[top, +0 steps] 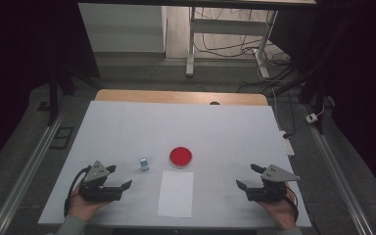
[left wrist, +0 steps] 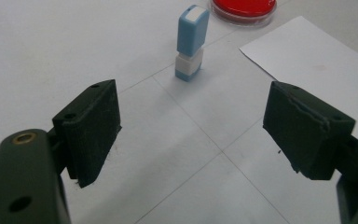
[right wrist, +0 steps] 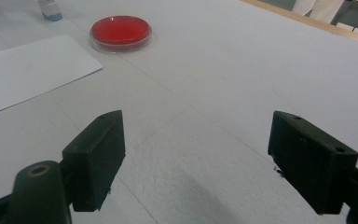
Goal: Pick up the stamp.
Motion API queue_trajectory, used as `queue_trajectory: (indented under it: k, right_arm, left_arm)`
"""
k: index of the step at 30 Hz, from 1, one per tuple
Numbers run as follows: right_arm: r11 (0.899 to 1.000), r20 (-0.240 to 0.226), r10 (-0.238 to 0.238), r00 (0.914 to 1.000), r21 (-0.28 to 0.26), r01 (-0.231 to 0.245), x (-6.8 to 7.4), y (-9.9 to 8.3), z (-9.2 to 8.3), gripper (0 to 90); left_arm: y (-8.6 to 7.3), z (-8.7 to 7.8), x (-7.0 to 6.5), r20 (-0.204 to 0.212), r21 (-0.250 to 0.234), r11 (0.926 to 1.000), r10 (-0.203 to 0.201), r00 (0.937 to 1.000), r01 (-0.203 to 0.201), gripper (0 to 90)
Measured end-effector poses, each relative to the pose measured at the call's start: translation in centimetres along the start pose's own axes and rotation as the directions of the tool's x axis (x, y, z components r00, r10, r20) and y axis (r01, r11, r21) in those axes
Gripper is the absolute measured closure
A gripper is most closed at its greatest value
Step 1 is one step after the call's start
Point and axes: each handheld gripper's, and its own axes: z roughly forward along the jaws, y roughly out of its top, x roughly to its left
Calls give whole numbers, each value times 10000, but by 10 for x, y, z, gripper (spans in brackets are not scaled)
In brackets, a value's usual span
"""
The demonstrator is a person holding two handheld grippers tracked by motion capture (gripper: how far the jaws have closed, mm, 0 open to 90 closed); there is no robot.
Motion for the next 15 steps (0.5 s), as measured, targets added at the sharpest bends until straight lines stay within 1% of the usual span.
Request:
queue_trajectory:
  k: [4, 7, 10, 13, 14, 15]
  right_arm:
    - [10000, -6, 10, 10000, 97, -9, 0, -1, 0, 200]
    - [10000, -47, -14, 10000, 97, 15, 1, -1, 1, 203]
    - [9999, -150, 106, 9998, 46, -105, 0, -2, 2, 205]
    - [9999, -181, 36, 9998, 165, -33, 0, -2, 2, 209]
    - [9999, -293, 31, 9996, 141, -27, 1, -1, 2, 210]
    - [9999, -207, -50, 9998, 159, 53, 2, -1, 2, 213]
  left_arm:
    - [1, 0, -4, -61, -13, 9999, 149, 9999, -150, 189]
    - [1, 0, -4, -17, -3, 9998, 186, 9998, -186, 189]
    - [1, -1, -4, 16, -38, 9998, 195, 9998, -195, 190]
    - [2, 0, -4, 58, 2, 9997, 235, 9997, -235, 187]
    - [2, 0, -4, 58, 2, 9997, 235, 9997, -235, 187]
    - [2, 0, -4, 74, 1, 9997, 251, 9997, -251, 187]
